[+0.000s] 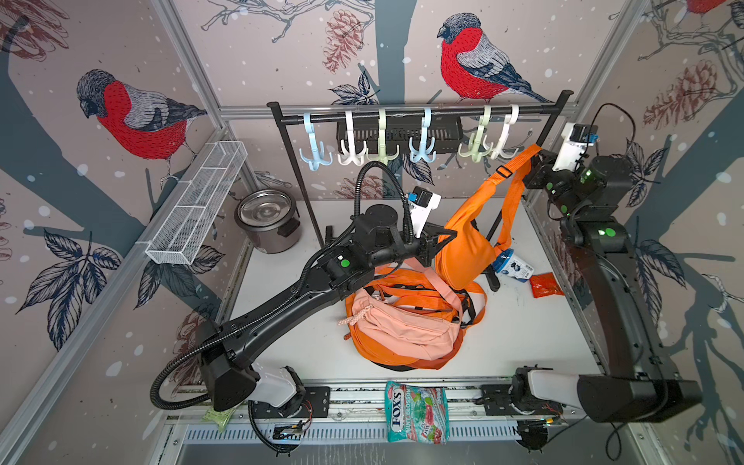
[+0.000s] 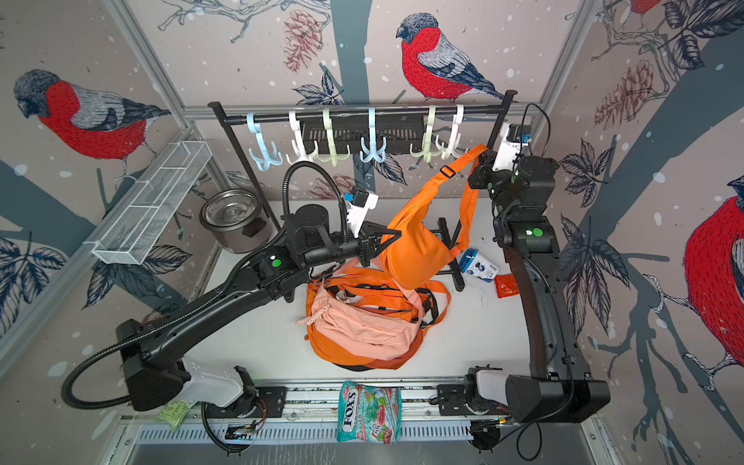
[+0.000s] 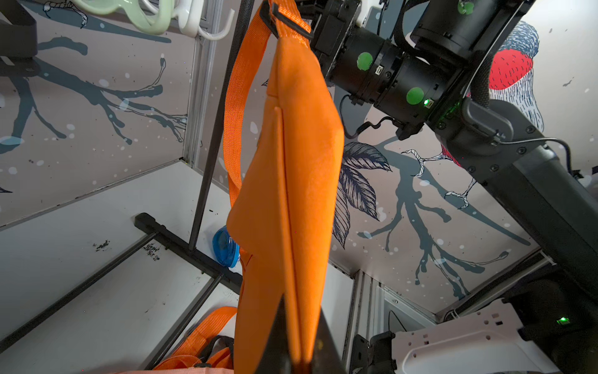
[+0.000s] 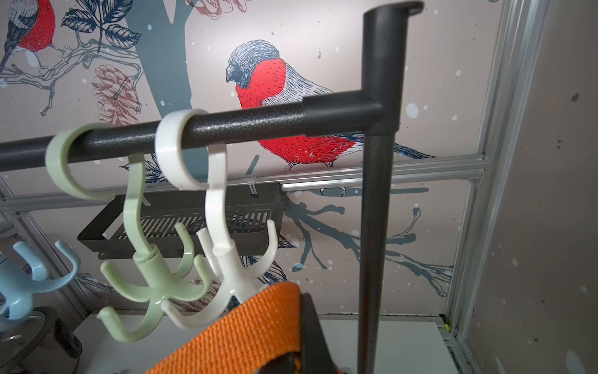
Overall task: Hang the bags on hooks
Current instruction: Hang the bag on the hook.
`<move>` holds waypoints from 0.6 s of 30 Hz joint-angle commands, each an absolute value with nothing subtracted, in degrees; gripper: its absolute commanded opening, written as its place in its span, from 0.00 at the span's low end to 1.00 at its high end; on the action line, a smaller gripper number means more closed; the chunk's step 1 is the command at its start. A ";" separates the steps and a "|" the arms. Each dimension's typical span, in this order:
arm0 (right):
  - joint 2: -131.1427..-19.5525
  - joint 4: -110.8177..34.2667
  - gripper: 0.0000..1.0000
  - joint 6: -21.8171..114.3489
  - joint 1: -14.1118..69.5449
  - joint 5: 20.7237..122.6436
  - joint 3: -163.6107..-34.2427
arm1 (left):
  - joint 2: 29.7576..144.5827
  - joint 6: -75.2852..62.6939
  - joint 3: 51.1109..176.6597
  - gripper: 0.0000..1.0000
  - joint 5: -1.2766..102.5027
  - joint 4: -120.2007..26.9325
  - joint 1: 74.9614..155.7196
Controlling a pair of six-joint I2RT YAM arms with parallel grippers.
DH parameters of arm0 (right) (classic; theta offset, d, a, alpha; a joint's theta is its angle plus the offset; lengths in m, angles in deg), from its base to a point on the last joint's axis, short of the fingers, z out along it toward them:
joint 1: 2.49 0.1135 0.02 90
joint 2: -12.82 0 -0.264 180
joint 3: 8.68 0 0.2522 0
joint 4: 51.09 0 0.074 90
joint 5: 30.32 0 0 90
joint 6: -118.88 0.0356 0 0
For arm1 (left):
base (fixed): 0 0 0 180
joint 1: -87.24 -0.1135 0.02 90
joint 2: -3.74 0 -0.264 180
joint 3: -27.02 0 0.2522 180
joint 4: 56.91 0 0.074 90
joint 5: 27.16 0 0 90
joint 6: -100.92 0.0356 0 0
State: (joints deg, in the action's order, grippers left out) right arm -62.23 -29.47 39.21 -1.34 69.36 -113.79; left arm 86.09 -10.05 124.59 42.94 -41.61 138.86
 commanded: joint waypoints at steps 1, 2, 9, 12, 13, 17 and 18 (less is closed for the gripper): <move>-64.89 -28.83 0.03 38.90 -1.43 70.75 -117.11 | 87.54 -11.75 126.50 0.00 41.35 -46.56 139.01; -65.75 -28.42 0.03 38.81 -1.47 71.12 -118.05 | 88.03 -11.97 126.94 0.00 41.26 -46.56 139.05; -69.65 -26.27 0.04 37.68 -1.09 73.25 -120.53 | 90.48 -13.56 128.15 0.00 40.32 -46.62 139.10; -69.80 -26.24 0.05 37.36 -0.64 73.23 -118.80 | 90.99 -14.36 127.71 0.00 40.34 -46.96 139.10; -69.70 -26.49 0.06 37.38 -0.56 73.43 -117.85 | 91.04 -14.77 127.38 0.00 40.27 -47.22 139.10; -69.08 -27.11 0.09 37.36 -0.22 73.75 -114.81 | 91.28 -15.83 126.23 0.00 40.03 -47.72 139.15; -68.93 -27.19 0.10 37.38 -0.20 73.75 -114.29 | 91.28 -15.96 125.90 0.00 40.15 -47.94 139.10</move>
State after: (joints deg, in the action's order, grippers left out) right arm -69.59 -26.23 37.88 -0.38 73.16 -115.34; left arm 91.27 -14.62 126.47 41.04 -43.45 138.92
